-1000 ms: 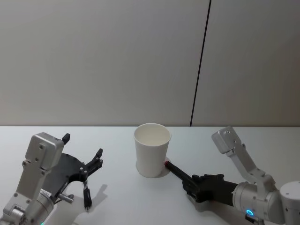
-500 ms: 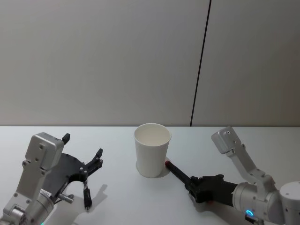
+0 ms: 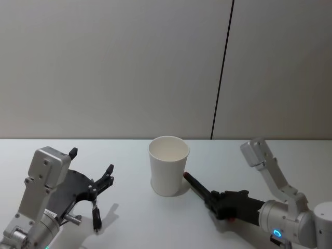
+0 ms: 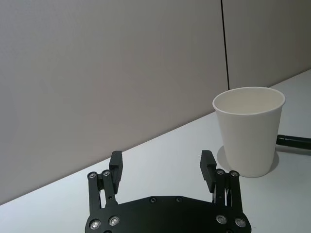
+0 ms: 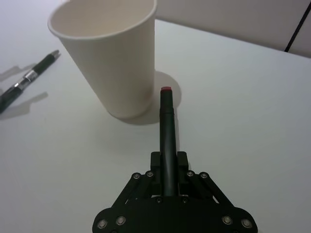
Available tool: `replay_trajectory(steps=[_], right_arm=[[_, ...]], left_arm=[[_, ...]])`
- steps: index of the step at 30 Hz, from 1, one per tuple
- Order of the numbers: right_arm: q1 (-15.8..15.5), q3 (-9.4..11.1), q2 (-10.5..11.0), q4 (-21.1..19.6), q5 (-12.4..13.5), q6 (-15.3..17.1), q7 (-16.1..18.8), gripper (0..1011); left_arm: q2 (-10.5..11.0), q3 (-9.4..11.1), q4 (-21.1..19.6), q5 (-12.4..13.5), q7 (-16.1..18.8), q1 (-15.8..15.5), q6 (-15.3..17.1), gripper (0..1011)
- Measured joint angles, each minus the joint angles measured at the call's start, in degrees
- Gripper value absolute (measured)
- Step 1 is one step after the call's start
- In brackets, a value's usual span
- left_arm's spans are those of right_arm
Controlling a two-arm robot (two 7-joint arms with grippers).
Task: Place the pen into the pen holder.
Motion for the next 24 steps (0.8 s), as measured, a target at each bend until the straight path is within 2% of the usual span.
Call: replay_trajectory(steps=[13,24], right_arm=[[-2.1,4.9,-2.7,-1.0,4.3,-5.7,-1.1,193],[-3.4,9.5,-5.3,-2.0,8.5,-13.5,-0.8,193]], left_arm=[[0.0,0.0,0.0,0.0,0.0,0.0,0.0,1003],[0.0,0.0,0.0,0.0,0.0,0.0,0.0,1003]])
